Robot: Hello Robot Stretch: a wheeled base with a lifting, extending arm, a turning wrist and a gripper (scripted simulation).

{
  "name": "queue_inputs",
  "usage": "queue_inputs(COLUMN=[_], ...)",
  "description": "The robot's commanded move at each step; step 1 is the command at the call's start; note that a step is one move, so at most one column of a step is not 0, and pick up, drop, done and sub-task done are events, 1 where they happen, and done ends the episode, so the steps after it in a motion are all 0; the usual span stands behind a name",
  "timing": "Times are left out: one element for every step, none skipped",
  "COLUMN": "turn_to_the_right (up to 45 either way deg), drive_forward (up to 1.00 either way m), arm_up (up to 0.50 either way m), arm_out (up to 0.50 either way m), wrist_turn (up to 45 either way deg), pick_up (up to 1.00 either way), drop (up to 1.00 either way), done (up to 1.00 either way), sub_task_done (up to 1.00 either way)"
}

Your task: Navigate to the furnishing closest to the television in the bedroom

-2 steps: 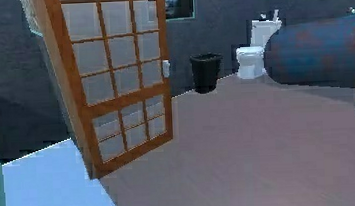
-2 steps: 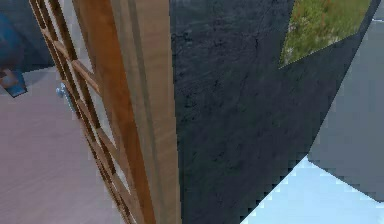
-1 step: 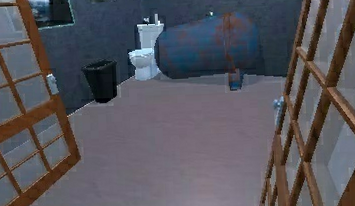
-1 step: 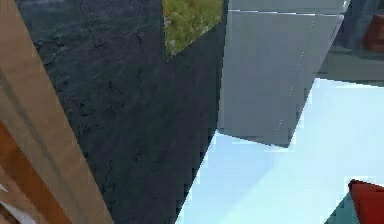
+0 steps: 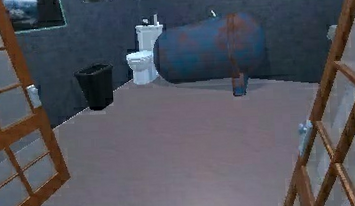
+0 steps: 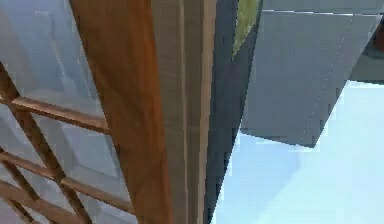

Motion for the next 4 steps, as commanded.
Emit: queue_inputs(turn_to_the_right=[0.0,12.0,0.0,42.0], drive_forward=[1.00,0.00,0.25,0.00], arm_up=[0.00,0.00,0.00,0.00], arm_out=[0.00,0.00,0.00,0.00], wrist_turn=[0.0,0.0,0.0,0.0], pick_up=[0.00,0.00,0.00,0.00], drop=[0.00,0.00,0.00,0.00], done=[0.00,0.00,0.00,0.00], sub_task_done=[0.00,0.00,0.00,0.00])
